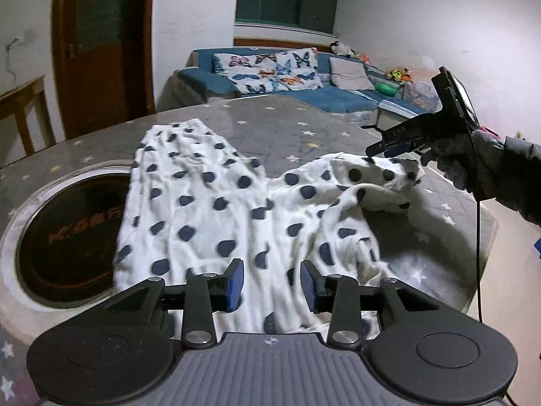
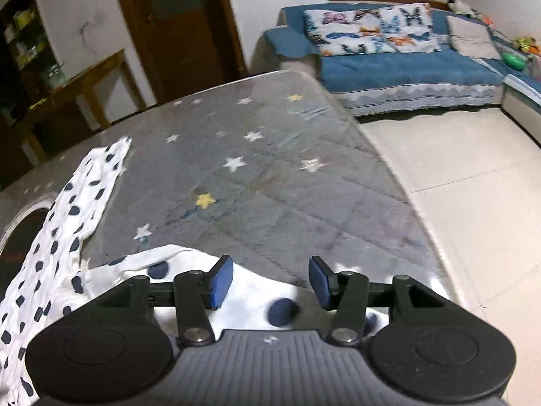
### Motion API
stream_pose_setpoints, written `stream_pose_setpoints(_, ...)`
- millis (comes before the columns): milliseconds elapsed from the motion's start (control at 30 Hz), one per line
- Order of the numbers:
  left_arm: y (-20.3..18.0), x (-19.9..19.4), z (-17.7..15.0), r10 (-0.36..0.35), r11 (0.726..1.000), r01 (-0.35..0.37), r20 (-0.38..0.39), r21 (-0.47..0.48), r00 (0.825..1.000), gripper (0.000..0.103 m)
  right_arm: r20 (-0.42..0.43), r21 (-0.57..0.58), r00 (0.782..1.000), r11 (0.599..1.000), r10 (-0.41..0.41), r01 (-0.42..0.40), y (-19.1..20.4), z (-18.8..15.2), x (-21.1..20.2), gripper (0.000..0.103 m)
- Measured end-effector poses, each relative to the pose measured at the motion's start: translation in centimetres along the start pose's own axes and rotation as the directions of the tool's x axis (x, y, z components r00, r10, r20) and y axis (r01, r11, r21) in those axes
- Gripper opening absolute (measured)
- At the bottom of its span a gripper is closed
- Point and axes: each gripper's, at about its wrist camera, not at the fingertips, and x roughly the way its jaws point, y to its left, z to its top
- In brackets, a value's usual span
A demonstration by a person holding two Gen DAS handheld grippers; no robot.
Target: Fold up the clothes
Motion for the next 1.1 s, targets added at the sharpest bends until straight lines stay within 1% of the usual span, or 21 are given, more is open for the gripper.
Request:
stream_pose_setpoints(67, -0.8, 0.4, 0.3, -0.033, 0.999, 0.033, -0.002, 0.012, 0.999, 0.04, -0.009, 0.018, 1.0, 1.0, -0.012, 0.012, -0.8, -0.1, -0.7, 0.05)
stream_pose_setpoints(167, -2.5, 1.1, 0.6, -0.094, 0.994, 0.094, -0.007, 0.047, 0.996, 0.041, 0.002, 0.029, 1.0, 0.999, -0.028, 0.028, -1.5, -0.7, -2.0, 0.05)
stream_pose_setpoints(233, -3.8, 1.6, 0.7, -0.132, 0.988, 0.133, -0.015, 0.074, 0.991, 0.046, 0.016, 0.048, 0.999, 0.998, -0.041, 0.041, -2.0, -1.2, -2.9, 0.05)
stream_pose_setpoints(300, -4.9, 2.4, 0.7, -0.152, 0.983, 0.154, -0.028, 0.098, 0.988, 0.048, 0.021, 0.08, 0.999, 0.996, -0.05, 0.048, -2.6, -1.6, -3.6, 0.049)
stream_pose_setpoints(367, -5.8, 3.4, 0.5, -0.156, 0.98, 0.161, -0.05, 0.118, 0.986, 0.048, 0.028, 0.113, 0.998, 0.992, -0.053, 0.05, -3.2, -2.1, -4.3, 0.048)
stream_pose_setpoints(433, -6.5, 4.5, 0.3, -0.144, 0.978, 0.154, -0.074, 0.141, 0.987, 0.048, 0.043, 0.171, 0.999, 0.985, -0.026, 0.019, -4.0, -2.6, -5.1, 0.046)
stream_pose_setpoints(533, -7.2, 6.1, -0.2, -0.124, 0.976, 0.141, -0.111, 0.167, 0.986, 0.045, 0.026, 0.245, 0.999, 0.969, 0.033, -0.038, -4.8, -3.2, -5.3, 0.04)
stream_pose_setpoints(567, -7.3, 6.6, -0.3, -0.123, 0.976, 0.143, -0.123, 0.163, 0.985, 0.044, 0.025, 0.258, 0.999, 0.965, 0.045, -0.049, -4.9, -3.3, -5.1, 0.037)
stream_pose_setpoints(633, -7.2, 7.2, -0.5, -0.122, 0.978, 0.143, -0.139, 0.153, 0.983, 0.029, 0.025, 0.269, 0.998, 0.962, 0.05, -0.055, -4.9, -3.3, -4.6, 0.035)
stream_pose_setpoints(667, -7.1, 7.3, -0.5, -0.125, 0.978, 0.146, -0.144, 0.147, 0.982, 0.026, 0.025, 0.275, 0.998, 0.96, 0.052, -0.057, -4.8, -3.3, -4.4, 0.032)
stream_pose_setpoints(733, -6.9, 7.3, -0.6, -0.136, 0.978, 0.157, -0.149, 0.135, 0.979, 0.014, 0.019, 0.301, 0.998, 0.952, 0.062, -0.064, -4.9, -3.0, -3.5, 0.024)
stream_pose_setpoints(767, -6.8, 7.3, -0.7, -0.14, 0.979, 0.16, -0.15, 0.13, 0.979, 0.013, 0.016, 0.31, 0.998, 0.948, 0.067, -0.069, -4.9, -2.9, -3.2, 0.015)
stream_pose_setpoints(800, -6.7, 7.2, -0.7, -0.143, 0.979, 0.162, -0.15, 0.126, 0.978, 0.009, 0.014, 0.322, 0.997, 0.944, 0.071, -0.072, -4.7, -2.6, -2.8, 0.007)
stream_pose_setpoints(833, -6.6, 7.1, -0.8, -0.147, 0.979, 0.166, -0.149, 0.121, 0.978, 0.008, 0.019, 0.317, 0.997, 0.946, 0.07, -0.072, -4.3, -2.2, -2.6, 0.005)
stream_pose_setpoints(900, -6.4, 6.8, -0.8, -0.16, 0.978, 0.177, -0.149, 0.109, 0.976, 0.006, 0.043, 0.288, 0.997, 0.955, 0.065, -0.075, -3.1, -1.1, -2.4, 0.003)
stream_pose_setpoints(967, -6.2, 6.5, -0.9, -0.178, 0.976, 0.193, -0.147, 0.098, 0.973, 0.006, 0.085, 0.247, 0.993, 0.964, 0.078, -0.097, -1.6, 0.4, -2.5, 0.002)
stream_pose_setpoints(1033, -6.0, 6.1, -1.0, -0.198, 0.974, 0.212, -0.149, 0.085, 0.969, 0.005, 0.143, 0.202, 0.985, 0.971, 0.102, -0.129, 0.3, 2.4, -3.1, 0.002)
stream_pose_setpoints(1100, -5.8, 5.8, -1.0, -0.215, 0.971, 0.227, -0.145, 0.078, 0.966, 0.005, 0.216, 0.146, 0.968, 0.976, 0.13, -0.164, 2.1, 4.0, -4.3, 0.002)
